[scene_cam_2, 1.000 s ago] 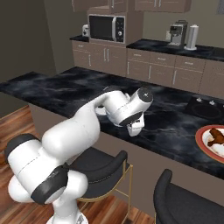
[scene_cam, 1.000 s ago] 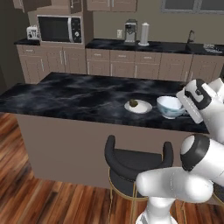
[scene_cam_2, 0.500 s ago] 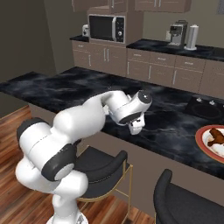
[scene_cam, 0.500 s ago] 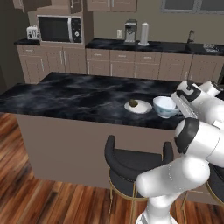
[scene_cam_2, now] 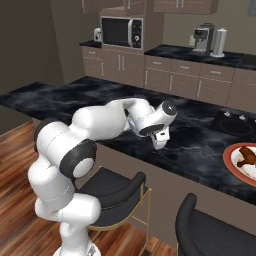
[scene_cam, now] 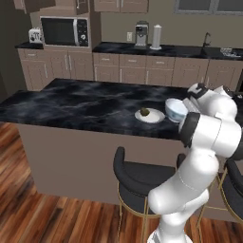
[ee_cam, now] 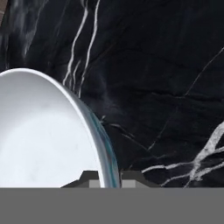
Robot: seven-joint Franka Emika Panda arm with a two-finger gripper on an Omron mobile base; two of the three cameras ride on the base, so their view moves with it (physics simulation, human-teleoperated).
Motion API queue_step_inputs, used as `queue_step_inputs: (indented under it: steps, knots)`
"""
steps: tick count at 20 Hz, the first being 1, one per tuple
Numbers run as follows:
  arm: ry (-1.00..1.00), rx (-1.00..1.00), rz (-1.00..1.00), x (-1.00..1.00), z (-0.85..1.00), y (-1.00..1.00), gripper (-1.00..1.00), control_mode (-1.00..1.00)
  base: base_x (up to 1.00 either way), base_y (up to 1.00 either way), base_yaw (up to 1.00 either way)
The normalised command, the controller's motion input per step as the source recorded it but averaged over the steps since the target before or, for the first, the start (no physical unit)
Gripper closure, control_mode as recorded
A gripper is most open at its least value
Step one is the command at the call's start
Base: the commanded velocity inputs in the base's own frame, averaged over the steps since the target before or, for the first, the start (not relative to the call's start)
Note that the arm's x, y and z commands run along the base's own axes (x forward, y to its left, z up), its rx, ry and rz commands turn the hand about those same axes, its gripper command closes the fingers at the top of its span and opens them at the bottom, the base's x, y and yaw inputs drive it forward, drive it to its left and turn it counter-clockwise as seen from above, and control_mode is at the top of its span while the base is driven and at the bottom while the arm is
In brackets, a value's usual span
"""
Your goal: Take the smaller bowl and place it next to the appetizer plate on the dining counter , and place the larger bowl next to the plate with cooked food.
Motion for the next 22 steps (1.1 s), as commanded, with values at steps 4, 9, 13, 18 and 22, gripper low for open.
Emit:
queue_step_inputs:
  steps: [4,9,13,18,22]
  knots:
    - [0.0,0.0,0.0,0.38,-0.07,-0.05,1.0,-1.0,0.0,0.0,0.0]
    - [0.0,0.0,0.0,0.1,0.0,-0.03,-1.0,-1.0,0.0,0.0,0.0]
    - [0.0,0.0,0.0,0.0,0.0,0.0,-1.0,-1.0,0.0,0.0,0.0]
    - [-0.13,0.0,0.0,-0.33,0.07,0.0,-1.0,-1.0,0.0,0.0,0.0]
    - [-0.28,0.01,0.02,-0.9,0.15,0.06,-1.0,-1.0,0.0,0.0,0.0]
